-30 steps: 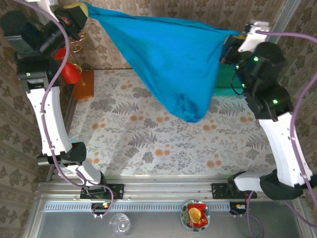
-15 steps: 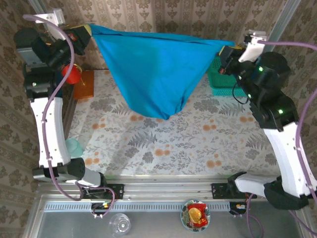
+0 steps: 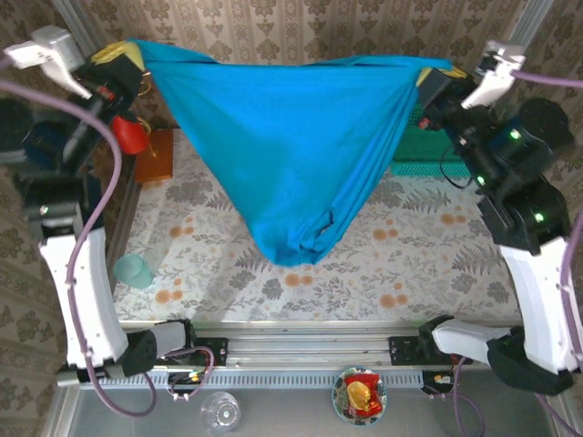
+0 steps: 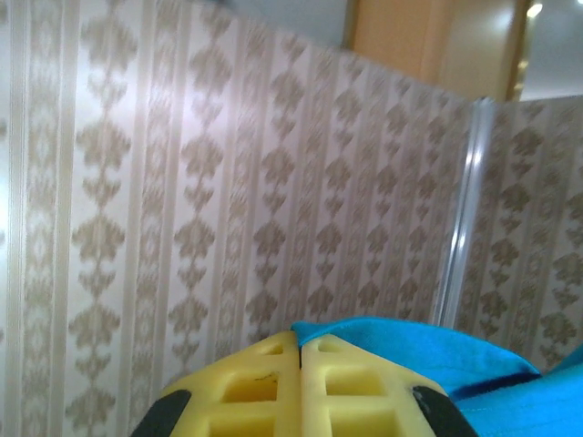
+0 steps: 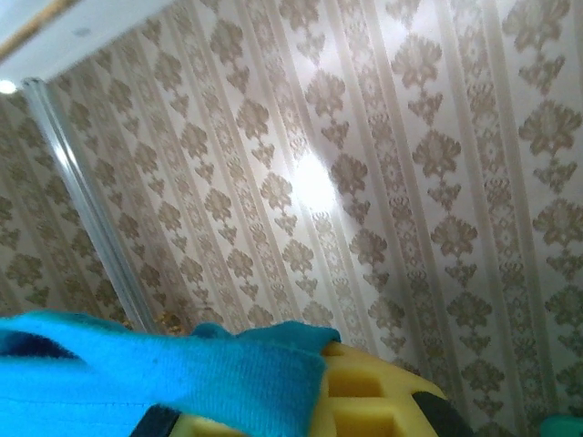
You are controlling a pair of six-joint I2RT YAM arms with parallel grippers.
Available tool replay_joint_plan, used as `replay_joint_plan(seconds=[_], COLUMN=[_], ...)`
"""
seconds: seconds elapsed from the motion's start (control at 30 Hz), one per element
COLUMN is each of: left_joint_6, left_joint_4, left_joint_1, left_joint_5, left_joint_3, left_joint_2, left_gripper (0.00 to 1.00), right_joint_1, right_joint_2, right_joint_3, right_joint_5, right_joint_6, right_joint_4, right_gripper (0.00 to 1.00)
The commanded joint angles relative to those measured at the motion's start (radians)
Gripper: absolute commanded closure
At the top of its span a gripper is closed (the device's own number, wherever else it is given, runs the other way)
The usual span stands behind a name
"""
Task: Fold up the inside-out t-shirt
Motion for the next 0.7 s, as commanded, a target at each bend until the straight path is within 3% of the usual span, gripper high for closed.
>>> replay_joint_plan(seconds=[0.0,0.2,0.4,0.53,0.67], left_joint_6=[-0.024,-0.023,-0.036,-0.004,0.028], left_joint_4=[0.016,0.022,-0.054,-0.074,-0.047], left_joint_1=[-0.002,-0.025,-0.043,-0.051,-0.054], left_joint_5=[0.003,0.050,0.093,0.118,0.122], left_joint_3=[-0.076,0.070,0.328,0.276,0.033], left_joint_2=[0.122,0.289,0.422,0.385,0.254], left_gripper=[1.00,1.00,1.00,1.00,1.00], right_joint_1=[-0.016,-0.098,-0.130,-0.131,-0.130], right_joint_2=[0.100,0.320,0.540,0.610,0.556], right_joint_3=[0.015,0.169,0.549,0.686,0.559], right_joint_5=[0.060,-0.009,-0.055,-0.076,-0.104], right_joint_6=[0.051,0.130,0.153,0.163,0.170], right_joint_4=[-0.014,0.022,-0.058,-0.120,-0.159], right_gripper=[1.00,1.00,1.00,1.00,1.00])
